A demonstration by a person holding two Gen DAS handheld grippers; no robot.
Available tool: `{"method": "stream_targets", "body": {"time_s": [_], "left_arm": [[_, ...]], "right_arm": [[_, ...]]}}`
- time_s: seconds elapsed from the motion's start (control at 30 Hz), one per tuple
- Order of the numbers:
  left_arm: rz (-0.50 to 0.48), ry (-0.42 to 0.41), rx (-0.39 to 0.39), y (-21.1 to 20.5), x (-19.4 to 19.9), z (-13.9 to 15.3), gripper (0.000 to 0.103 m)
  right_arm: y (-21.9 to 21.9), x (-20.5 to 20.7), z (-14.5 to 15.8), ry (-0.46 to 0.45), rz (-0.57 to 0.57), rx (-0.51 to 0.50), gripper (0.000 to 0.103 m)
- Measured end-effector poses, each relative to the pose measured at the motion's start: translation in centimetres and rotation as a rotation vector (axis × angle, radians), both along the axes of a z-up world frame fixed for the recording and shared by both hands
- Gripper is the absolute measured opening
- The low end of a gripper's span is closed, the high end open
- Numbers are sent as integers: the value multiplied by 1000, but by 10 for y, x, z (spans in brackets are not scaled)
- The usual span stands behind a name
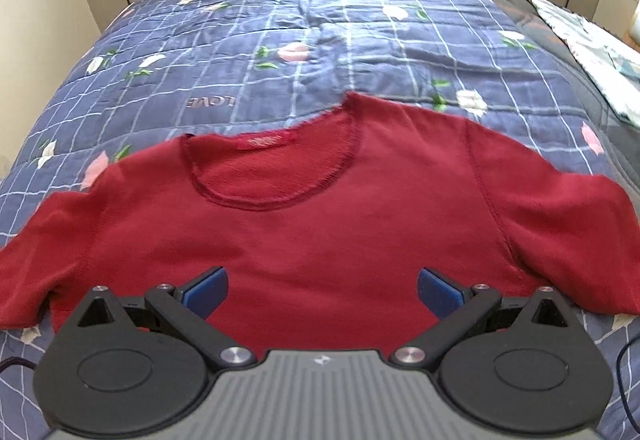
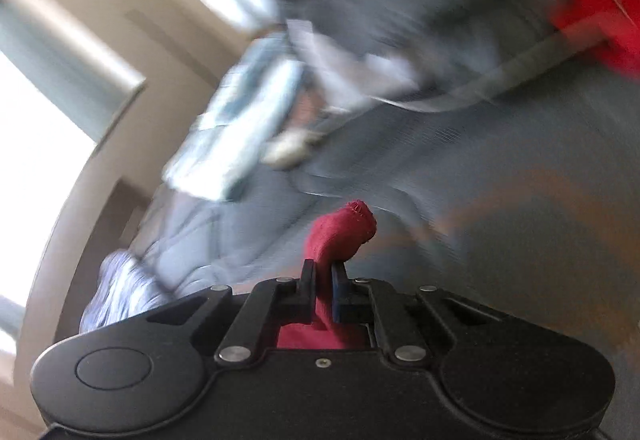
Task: Fold small clothes
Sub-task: 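Lift the cuff with the right tool and lay the sleeve across the shirt body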
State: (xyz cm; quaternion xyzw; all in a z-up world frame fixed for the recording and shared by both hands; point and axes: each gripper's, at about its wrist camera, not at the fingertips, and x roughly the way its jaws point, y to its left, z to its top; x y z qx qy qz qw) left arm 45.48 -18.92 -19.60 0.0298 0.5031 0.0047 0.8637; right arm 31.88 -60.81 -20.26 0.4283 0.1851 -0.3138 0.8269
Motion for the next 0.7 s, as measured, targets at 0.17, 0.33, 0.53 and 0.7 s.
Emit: {"method": "stream_targets", "body": {"time_s": [0.17, 0.33, 0.53, 0.7], "left_arm": [[46, -15, -47, 35, 5, 13, 103], [113, -41, -100, 81, 8, 30, 103], [192, -90, -123, 143, 7, 50, 103], [265, -123, -119, 198, 3, 55, 103]], "right_arm": [[52, 52, 55, -81, 251, -139, 7], [127, 98, 98, -157, 490, -194, 7], [231, 129, 114, -222, 730, -187, 7], [321, 133, 90, -179, 915, -182, 7]]}}
